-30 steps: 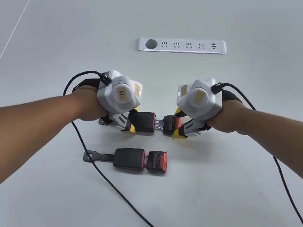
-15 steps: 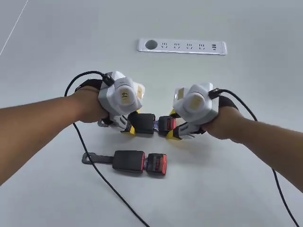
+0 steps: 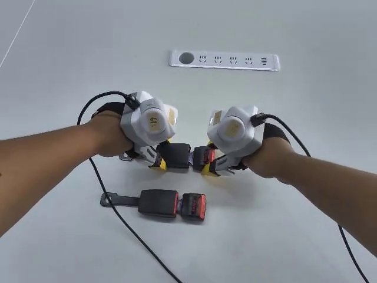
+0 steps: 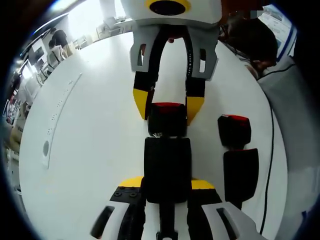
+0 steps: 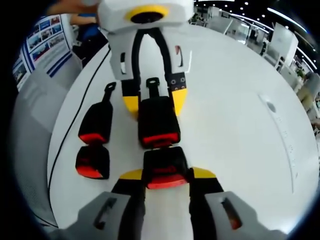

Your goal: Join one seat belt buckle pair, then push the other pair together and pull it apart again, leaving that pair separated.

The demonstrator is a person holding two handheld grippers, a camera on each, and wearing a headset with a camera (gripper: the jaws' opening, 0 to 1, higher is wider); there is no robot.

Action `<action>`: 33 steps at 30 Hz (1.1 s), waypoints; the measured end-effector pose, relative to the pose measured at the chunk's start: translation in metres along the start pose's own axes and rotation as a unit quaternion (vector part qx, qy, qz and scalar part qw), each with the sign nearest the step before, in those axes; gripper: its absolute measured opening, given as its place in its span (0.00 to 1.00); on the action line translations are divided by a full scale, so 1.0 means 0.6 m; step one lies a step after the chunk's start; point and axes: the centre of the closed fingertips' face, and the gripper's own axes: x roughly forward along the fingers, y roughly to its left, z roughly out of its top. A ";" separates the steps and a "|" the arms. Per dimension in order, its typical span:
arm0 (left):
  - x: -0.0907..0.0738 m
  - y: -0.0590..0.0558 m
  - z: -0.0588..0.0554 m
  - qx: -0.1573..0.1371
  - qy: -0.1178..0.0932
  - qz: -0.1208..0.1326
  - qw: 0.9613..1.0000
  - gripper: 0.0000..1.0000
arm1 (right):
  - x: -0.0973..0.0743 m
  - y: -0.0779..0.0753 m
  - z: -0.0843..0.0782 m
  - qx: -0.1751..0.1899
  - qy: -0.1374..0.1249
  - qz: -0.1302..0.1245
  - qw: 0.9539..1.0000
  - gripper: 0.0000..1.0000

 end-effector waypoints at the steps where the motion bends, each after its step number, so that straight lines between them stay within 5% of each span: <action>1: 0.000 0.000 0.000 0.000 0.000 0.000 1.000 0.32 | 0.000 0.000 0.001 0.000 0.001 0.000 1.000 0.32; 33: -0.003 -0.002 0.002 0.001 0.008 -0.002 1.000 0.33 | -0.006 0.005 -0.006 -0.012 0.004 -0.002 1.000 0.33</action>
